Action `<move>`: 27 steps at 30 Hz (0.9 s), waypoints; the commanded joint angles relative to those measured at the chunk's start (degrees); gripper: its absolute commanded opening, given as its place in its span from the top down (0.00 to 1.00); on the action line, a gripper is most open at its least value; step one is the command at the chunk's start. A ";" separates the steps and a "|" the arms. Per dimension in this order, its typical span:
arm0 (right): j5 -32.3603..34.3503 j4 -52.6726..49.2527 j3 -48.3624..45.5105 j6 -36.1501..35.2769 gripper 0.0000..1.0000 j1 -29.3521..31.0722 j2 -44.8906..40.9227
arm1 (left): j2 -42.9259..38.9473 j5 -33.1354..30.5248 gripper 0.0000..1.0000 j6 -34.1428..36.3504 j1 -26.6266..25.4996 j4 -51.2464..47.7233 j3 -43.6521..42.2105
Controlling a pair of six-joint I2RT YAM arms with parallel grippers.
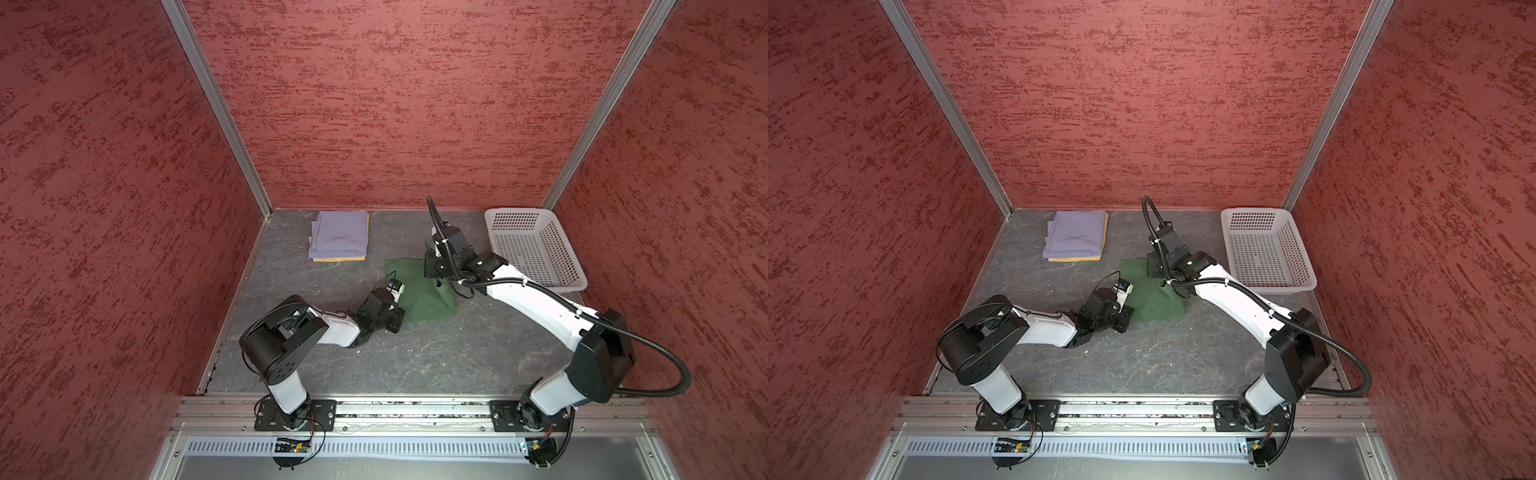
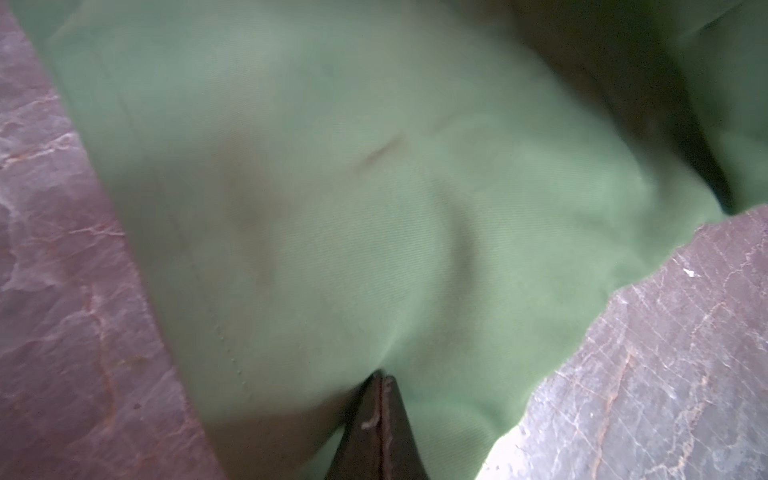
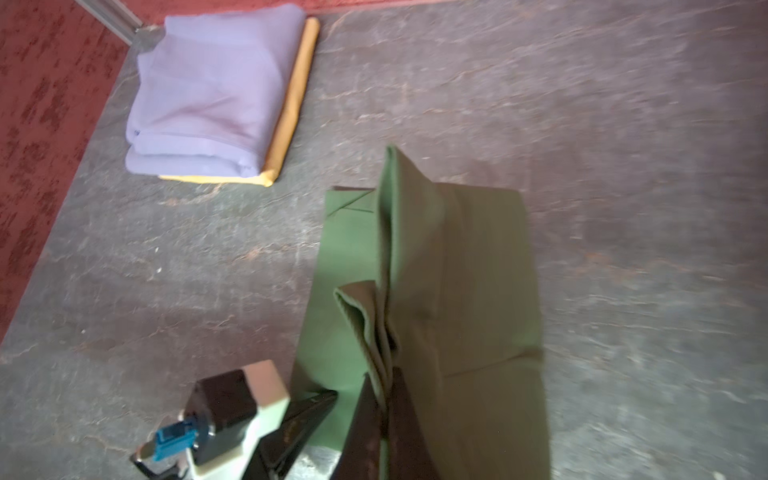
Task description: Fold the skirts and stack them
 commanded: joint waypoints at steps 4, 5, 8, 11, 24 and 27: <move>-3.13 7.12 3.06 3.51 1.00 2.68 4.16 | 1.76 0.54 0.97 -0.32 -0.18 1.54 -1.33; -3.66 7.68 3.08 3.77 1.00 2.93 4.72 | 1.76 0.59 0.97 -0.27 -0.19 1.74 -1.47; -5.65 9.29 3.34 4.76 1.00 3.53 6.69 | 1.93 0.54 0.97 -0.12 -0.11 1.83 -1.51; -7.59 10.69 3.42 5.64 1.00 3.97 8.56 | 1.82 0.63 0.97 -0.09 -0.11 2.13 -1.68; -15.53 17.57 1.78 9.31 1.00 4.63 15.12 | 0.81 0.41 0.97 0.17 0.16 3.25 -2.93; -16.84 18.36 1.47 9.77 1.00 4.63 16.52 | 0.36 0.13 0.97 0.25 0.16 3.29 -3.22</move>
